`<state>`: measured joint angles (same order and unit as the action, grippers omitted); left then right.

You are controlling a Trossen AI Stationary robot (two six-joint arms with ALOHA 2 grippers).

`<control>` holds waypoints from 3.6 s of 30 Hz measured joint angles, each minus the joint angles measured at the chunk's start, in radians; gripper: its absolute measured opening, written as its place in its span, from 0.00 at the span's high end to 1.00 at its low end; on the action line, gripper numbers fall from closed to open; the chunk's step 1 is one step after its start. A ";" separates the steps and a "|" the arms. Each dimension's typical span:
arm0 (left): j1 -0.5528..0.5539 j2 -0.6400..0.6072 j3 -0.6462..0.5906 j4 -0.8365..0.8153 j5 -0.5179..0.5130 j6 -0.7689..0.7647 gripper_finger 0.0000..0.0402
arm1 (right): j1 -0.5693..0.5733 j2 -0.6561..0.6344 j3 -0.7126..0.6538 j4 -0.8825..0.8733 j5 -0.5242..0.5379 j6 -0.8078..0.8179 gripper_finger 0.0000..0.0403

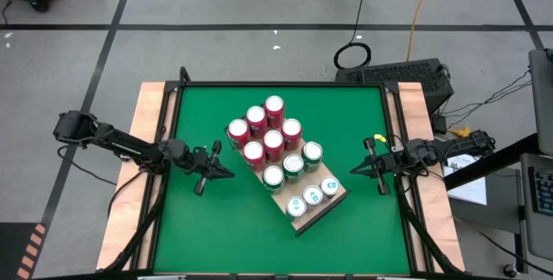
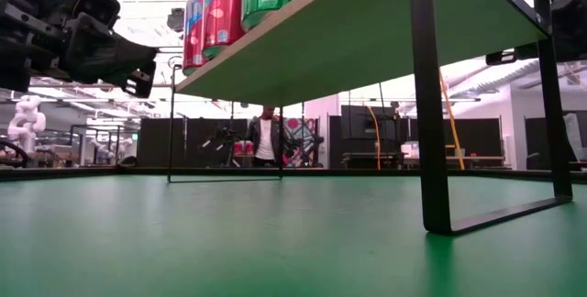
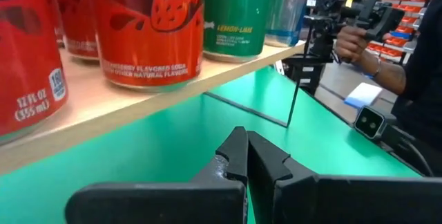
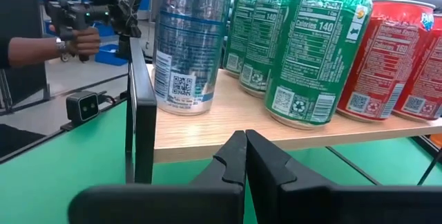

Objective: Place canned beverage on shelf
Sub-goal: Return to Home Position

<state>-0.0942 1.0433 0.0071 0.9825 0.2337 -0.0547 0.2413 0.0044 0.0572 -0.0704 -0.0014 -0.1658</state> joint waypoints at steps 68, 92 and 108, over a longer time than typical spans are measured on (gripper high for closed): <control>-0.019 -1.043 -0.002 -0.922 -0.207 0.062 1.00 | -0.138 -0.001 -0.042 0.102 0.081 -0.082 1.00; -0.019 -1.043 -0.002 -0.964 -0.255 0.113 1.00 | -0.144 0.000 -0.042 0.108 0.130 -0.092 1.00; -0.019 -1.043 -0.002 -0.968 -0.249 0.091 1.00 | -0.231 0.000 -0.042 0.104 -0.063 -0.051 1.00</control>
<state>-0.1127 0.0006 0.0051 0.0142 -0.0154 0.0364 0.0107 0.0044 0.0154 0.0335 -0.0649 -0.2163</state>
